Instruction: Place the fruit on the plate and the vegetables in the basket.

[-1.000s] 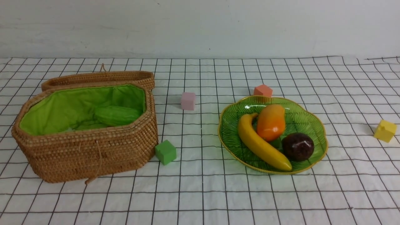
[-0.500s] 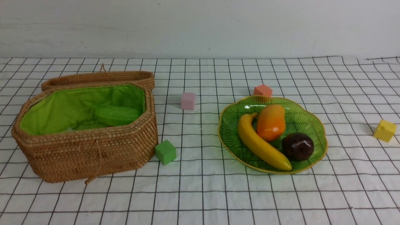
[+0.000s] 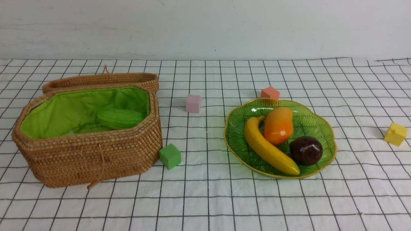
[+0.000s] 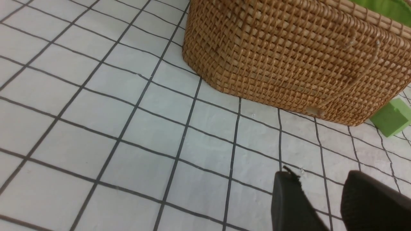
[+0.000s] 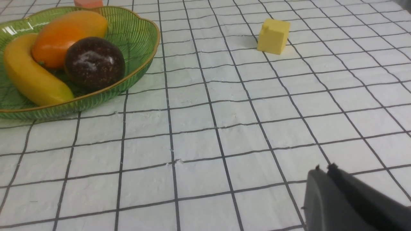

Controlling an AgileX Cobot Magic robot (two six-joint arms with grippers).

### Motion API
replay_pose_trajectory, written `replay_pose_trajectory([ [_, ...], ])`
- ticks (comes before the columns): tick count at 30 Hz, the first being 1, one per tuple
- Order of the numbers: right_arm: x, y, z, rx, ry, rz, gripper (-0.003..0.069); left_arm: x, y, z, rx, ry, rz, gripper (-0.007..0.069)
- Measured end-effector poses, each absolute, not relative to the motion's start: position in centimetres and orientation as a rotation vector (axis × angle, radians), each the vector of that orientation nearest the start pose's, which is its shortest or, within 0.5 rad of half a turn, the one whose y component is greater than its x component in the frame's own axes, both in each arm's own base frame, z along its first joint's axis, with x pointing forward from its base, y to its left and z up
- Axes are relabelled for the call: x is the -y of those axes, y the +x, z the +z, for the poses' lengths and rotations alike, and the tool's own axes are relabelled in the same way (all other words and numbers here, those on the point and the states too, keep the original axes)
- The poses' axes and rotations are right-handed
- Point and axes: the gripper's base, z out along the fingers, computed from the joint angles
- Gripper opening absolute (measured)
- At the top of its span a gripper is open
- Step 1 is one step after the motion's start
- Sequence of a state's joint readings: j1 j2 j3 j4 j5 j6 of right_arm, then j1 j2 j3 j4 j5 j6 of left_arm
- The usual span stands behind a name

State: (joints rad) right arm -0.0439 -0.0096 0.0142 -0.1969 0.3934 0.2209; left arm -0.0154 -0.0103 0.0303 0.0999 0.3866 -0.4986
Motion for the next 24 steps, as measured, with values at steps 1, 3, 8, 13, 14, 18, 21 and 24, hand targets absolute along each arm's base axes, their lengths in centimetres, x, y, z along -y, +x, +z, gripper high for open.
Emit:
replay_pose_trajectory([
  [1,0.91,5.15,17.43,-1.87,0.129,-0.074,0.0022,-0.26,5.23,16.9,-1.855,-0.393,-0.252,0.0239],
  [3,0.91,5.15,17.43,-1.87,0.129,-0.074,0.0024,-0.26,5.23,16.87,-1.856,-0.393,-0.252,0.0239],
  [8,0.91,5.15,17.43,-1.87,0.128,-0.075,0.0025,-0.26,5.23,16.87,-1.856,-0.393,-0.252,0.0239],
  [13,0.91,5.15,17.43,-1.87,0.128,-0.075,0.0032,-0.23,5.23,16.87,-1.857,-0.388,-0.256,0.0239],
  [14,0.91,5.15,17.43,-1.87,0.128,-0.075,0.0033,-0.22,5.24,16.87,-1.858,-0.386,-0.258,0.0239],
  [18,0.91,5.15,17.43,-1.87,0.128,-0.075,0.0039,-0.12,5.24,16.87,-1.862,-0.369,-0.27,0.0239],
  [21,0.91,5.15,17.43,-1.87,0.128,-0.075,0.0046,-0.12,5.24,16.87,-1.862,-0.369,-0.27,0.0239],
  [24,0.91,5.16,17.44,-1.869,0.128,-0.074,0.005,-0.12,5.24,16.87,-1.862,-0.369,-0.27,0.0239],
])
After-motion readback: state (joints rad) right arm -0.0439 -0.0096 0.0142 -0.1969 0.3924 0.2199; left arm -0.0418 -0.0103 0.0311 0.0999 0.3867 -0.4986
